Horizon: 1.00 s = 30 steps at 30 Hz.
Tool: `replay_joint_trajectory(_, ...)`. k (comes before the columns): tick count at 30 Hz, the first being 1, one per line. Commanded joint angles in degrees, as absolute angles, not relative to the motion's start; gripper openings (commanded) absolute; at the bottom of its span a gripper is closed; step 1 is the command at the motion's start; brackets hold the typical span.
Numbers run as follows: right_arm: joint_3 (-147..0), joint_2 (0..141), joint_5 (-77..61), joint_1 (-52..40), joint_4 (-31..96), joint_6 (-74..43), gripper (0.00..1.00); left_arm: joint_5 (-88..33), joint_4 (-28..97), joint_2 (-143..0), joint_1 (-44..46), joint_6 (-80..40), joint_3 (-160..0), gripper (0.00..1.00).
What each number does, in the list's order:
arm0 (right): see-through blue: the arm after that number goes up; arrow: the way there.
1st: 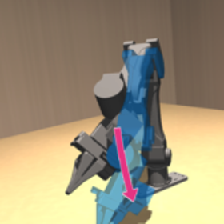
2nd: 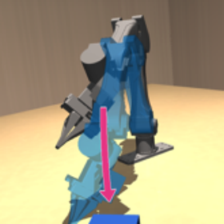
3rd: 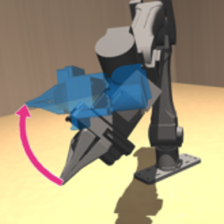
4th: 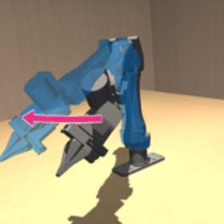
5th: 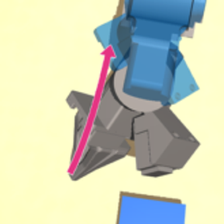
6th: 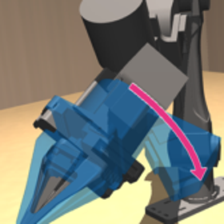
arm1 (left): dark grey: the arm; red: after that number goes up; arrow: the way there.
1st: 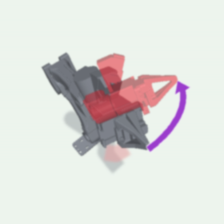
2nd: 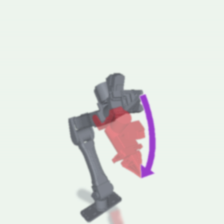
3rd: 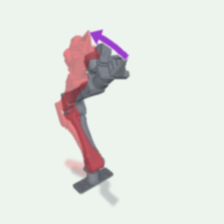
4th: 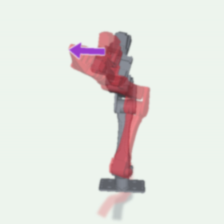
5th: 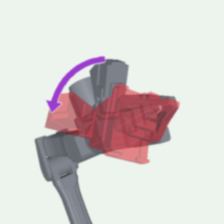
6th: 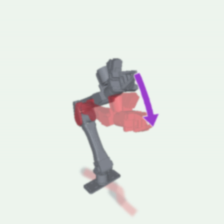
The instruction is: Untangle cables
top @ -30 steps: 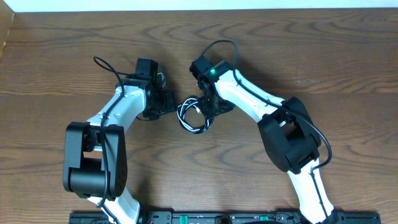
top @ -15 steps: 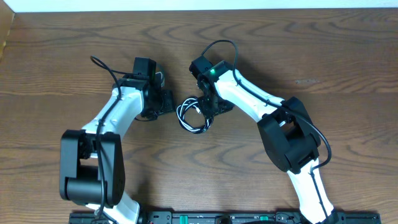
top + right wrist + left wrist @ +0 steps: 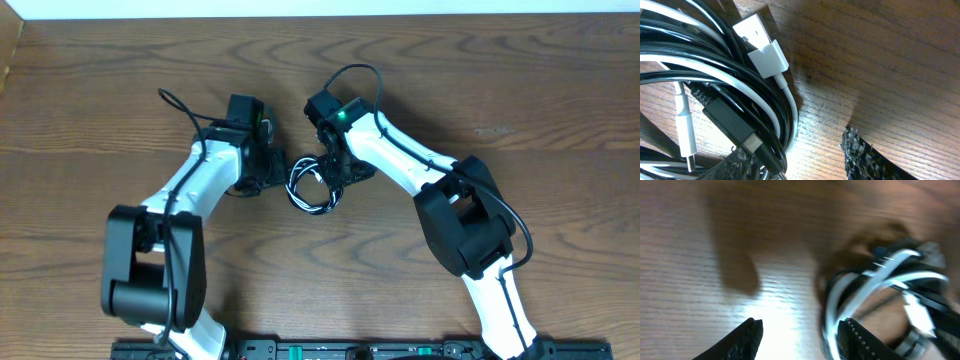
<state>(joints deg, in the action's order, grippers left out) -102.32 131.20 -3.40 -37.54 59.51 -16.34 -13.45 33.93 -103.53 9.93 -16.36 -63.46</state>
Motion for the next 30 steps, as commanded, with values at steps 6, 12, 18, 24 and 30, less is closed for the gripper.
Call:
replay_joint_trajectory(6, -101.89, 134.58, -2.92, -37.82, 58.98, -16.67, 0.50, -8.12, 32.51, -107.92, 10.13, -17.87, -63.07, 0.54)
replay_joint_trajectory(12, -101.89, 134.58, -2.90, -37.82, 59.18, -16.67, 0.50, -8.34, 32.51, -111.22, 10.11, -17.85, -63.05, 0.54)
replay_joint_trajectory(18, -101.89, 134.58, 2.68, -37.80, 61.47, -16.69, 0.50, -3.51, 32.29, -112.71, 10.11, -18.11, -63.07, 0.54)
replay_joint_trajectory(24, -101.89, 134.72, 6.33, -37.50, 62.63, -16.69, 0.51, 5.21, 32.53, -112.73, 10.00, -21.80, -63.07, 0.54)
replay_joint_trajectory(30, -101.89, 135.04, 6.33, -37.50, 62.61, -16.71, 0.50, 8.99, 33.21, -112.79, 10.00, -21.85, -62.92, 0.55)
